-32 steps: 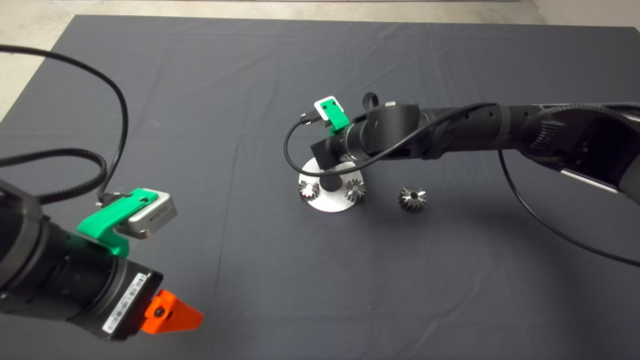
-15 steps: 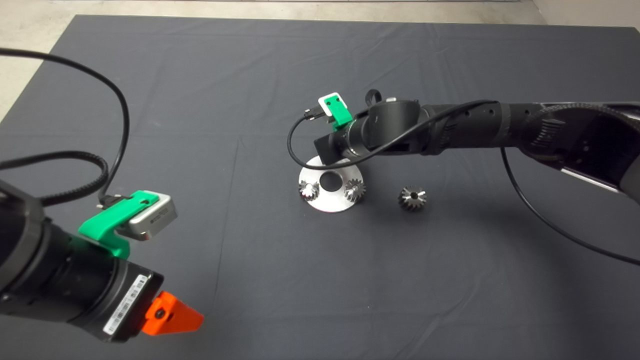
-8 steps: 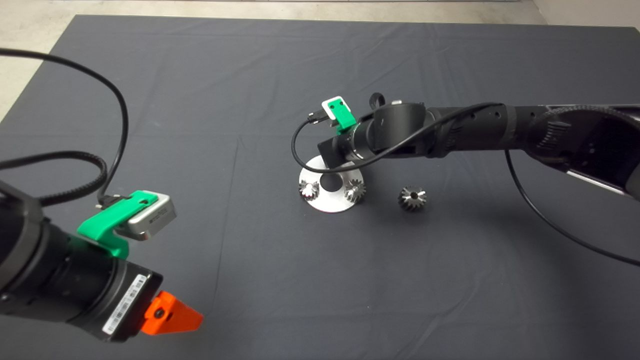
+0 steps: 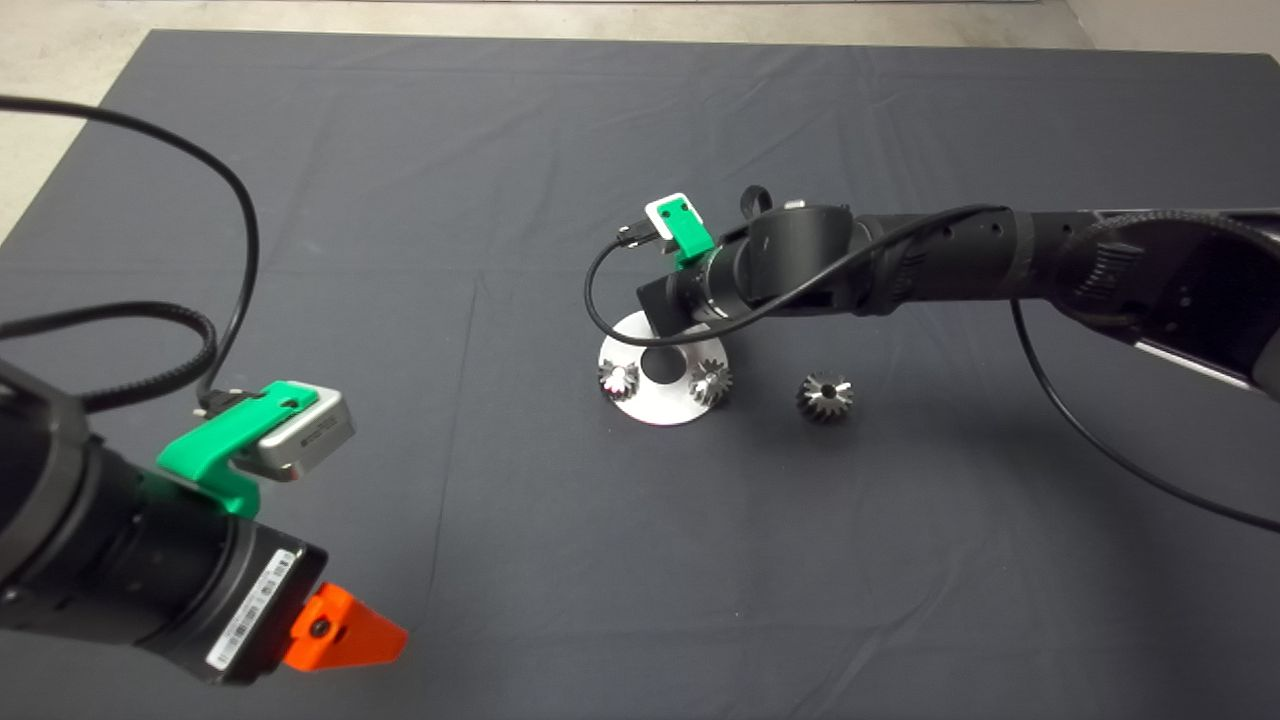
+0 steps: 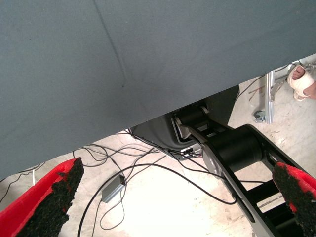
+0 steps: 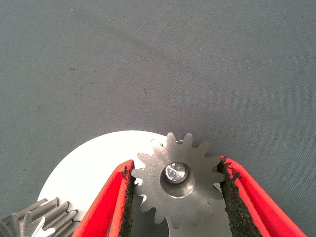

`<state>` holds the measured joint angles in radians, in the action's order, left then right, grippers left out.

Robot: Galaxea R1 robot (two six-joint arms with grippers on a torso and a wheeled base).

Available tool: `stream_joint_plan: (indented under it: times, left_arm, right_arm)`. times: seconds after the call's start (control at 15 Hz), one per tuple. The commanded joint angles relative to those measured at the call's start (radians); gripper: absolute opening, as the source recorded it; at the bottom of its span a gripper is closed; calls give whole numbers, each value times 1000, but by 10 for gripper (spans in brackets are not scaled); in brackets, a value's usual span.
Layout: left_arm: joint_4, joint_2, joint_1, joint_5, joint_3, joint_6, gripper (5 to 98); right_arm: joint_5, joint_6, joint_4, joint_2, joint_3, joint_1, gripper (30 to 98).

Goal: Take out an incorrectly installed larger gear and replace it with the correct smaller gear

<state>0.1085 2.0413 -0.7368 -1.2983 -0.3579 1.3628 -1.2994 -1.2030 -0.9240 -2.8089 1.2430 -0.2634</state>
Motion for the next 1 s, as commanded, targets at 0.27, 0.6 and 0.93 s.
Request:
stream_joint_plan:
  times: [0.27, 0.6, 0.93]
  left_arm:
    - [13, -3, -6, 1, 4, 4, 981]
    - [13, -3, -6, 1, 4, 4, 981]
    - [13, -5, -6, 1, 4, 4, 981]
  right_arm:
    - [6, -4, 11, -10, 25, -19, 413]
    - [9, -6, 13, -7, 24, -19, 413]
    - [5, 0, 14, -11, 15, -20, 434]
